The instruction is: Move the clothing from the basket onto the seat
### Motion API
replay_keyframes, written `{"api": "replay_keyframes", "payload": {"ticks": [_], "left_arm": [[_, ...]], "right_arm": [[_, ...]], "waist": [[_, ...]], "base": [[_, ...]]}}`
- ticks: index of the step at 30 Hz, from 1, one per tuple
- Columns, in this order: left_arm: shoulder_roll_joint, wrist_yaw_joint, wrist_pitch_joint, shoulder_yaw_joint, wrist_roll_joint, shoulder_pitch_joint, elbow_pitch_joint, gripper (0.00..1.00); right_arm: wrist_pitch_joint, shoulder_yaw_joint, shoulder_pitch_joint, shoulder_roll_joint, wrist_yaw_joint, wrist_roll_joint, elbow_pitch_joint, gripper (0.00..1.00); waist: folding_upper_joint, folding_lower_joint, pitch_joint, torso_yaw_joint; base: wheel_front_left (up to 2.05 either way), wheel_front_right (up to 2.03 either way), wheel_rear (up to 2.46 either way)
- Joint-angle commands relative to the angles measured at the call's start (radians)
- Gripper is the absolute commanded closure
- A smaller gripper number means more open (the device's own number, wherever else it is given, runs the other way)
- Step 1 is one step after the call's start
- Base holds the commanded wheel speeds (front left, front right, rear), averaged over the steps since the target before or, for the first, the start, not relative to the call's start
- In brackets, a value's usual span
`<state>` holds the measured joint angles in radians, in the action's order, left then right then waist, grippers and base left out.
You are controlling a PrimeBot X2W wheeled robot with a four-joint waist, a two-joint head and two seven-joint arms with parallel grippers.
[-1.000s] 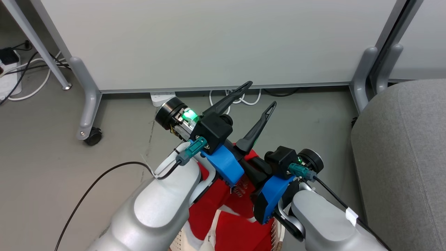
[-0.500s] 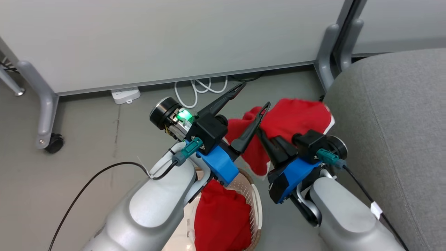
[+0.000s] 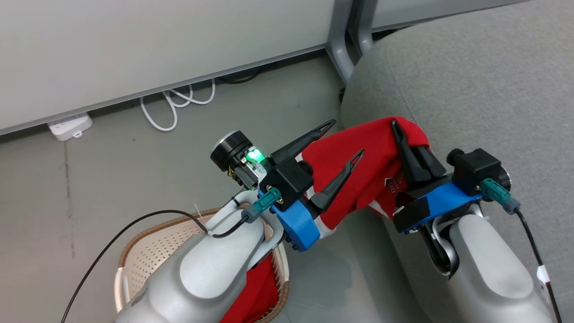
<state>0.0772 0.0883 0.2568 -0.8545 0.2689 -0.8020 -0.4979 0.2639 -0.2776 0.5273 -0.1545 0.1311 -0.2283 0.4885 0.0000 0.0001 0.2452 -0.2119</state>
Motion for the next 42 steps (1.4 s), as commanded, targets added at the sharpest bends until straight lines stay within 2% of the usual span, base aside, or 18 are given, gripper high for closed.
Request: {"api": "replay_keyframes", "payload": {"ticks": [1,13,20,25,33,42], "left_arm": [[0.002,0.003,-0.001,-0.006,-0.004,0.001,-0.002,0.00],[-0.007,0.018,-0.018,-0.084,-0.005,0.012,0.004,0.00],[-0.008,0.019,-0.017,-0.106,0.000,0.012,0.003,0.00],[0.002,0.011,-0.012,-0.095,0.006,-0.004,0.005,0.00],[0.042,0.000,-0.015,-0.084,-0.007,-0.041,0.041,0.00],[0.091,0.010,-0.050,-0.091,-0.040,-0.142,0.099,0.00]], "right_arm": [[0.001,0.019,-0.016,0.001,-0.001,0.006,-0.013,1.00],[0.001,0.188,-0.121,0.026,-0.001,0.042,-0.141,1.00],[0.001,0.218,-0.154,0.034,-0.001,0.049,-0.174,1.00],[0.001,0.224,-0.118,0.030,-0.001,0.055,-0.199,1.00],[0.001,0.301,0.071,-0.028,-0.001,0.059,-0.278,1.00],[0.001,0.578,0.335,-0.190,-0.001,0.065,-0.331,1.00]], "waist": [[0.0000,-0.0001,0.025,-0.050],[0.0000,-0.0001,0.085,-0.185],[0.0000,-0.0001,0.109,-0.205],[0.0000,-0.0001,0.120,-0.196],[0.0000,-0.0001,0.205,-0.172],[0.0000,-0.0001,0.409,-0.115]], "base": [[0.00,0.00,0.00],[0.00,0.00,0.00],[0.00,0.00,0.00],[0.00,0.00,0.00],[0.00,0.00,0.00],[0.00,0.00,0.00]]}}
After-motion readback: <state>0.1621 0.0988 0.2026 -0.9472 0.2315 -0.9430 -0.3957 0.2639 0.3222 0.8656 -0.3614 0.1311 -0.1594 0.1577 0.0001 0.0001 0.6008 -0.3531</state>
